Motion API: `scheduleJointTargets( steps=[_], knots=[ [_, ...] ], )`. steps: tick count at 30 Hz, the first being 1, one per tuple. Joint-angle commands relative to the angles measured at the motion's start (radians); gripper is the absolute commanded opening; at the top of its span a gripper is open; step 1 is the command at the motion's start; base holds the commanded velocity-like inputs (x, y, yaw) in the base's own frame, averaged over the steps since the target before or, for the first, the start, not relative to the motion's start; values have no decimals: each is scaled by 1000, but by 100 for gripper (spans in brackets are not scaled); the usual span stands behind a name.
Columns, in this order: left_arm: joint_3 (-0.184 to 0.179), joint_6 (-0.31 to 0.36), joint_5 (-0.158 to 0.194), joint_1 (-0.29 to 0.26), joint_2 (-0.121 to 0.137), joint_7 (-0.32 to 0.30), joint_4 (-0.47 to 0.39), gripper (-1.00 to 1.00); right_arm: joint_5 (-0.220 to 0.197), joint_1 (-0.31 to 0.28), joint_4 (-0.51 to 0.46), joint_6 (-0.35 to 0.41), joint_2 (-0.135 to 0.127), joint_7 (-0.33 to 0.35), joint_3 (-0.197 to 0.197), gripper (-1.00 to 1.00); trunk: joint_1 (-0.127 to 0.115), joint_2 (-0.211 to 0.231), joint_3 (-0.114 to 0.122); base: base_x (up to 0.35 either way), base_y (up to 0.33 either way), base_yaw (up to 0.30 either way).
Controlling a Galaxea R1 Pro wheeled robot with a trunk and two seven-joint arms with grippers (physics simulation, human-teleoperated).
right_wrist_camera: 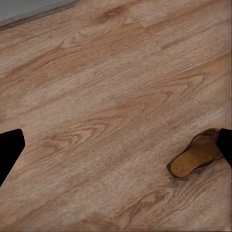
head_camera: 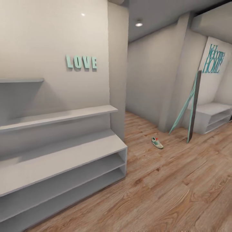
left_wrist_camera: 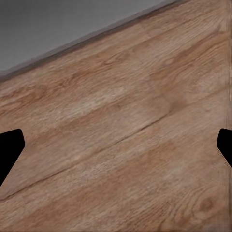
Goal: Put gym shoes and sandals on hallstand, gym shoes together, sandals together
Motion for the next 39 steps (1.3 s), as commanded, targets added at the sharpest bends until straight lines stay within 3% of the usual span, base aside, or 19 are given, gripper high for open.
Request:
scheduleJointTargets(
  steps=[1,39],
  knots=[
    [2,-2,1,0,0,-1,-1,100,-1,-1,1,-3,0,0,-1,100,0,-1,-1,0,0,-300],
    [1,-2,-1,0,1,-9,-1,100,-1,-1,3,-4,2,0,1,100,0,-1,-12,0,0,-300]
  ],
)
